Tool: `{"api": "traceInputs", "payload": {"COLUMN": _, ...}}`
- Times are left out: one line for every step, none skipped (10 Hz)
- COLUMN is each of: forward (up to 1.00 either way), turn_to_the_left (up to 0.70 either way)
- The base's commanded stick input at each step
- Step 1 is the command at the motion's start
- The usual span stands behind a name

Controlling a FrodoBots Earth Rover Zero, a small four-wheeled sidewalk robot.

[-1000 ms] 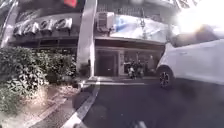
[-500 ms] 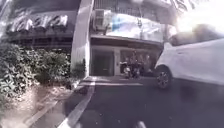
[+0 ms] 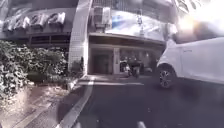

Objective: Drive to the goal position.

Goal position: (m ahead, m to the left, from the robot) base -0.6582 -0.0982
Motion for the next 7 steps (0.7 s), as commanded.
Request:
{"api": "traceInputs", "payload": {"forward": 0.45, "turn_to_the_left": 0.0}}
{"api": "traceInputs", "payload": {"forward": 0.45, "turn_to_the_left": 0.0}}
{"api": "traceInputs", "payload": {"forward": 0.45, "turn_to_the_left": 0.0}}
{"api": "traceInputs", "payload": {"forward": 0.45, "turn_to_the_left": 0.0}}
{"api": "traceInputs", "payload": {"forward": 0.45, "turn_to_the_left": 0.0}}
{"api": "traceInputs", "payload": {"forward": 0.45, "turn_to_the_left": 0.0}}
{"api": "traceInputs", "payload": {"forward": 0.45, "turn_to_the_left": 0.0}}
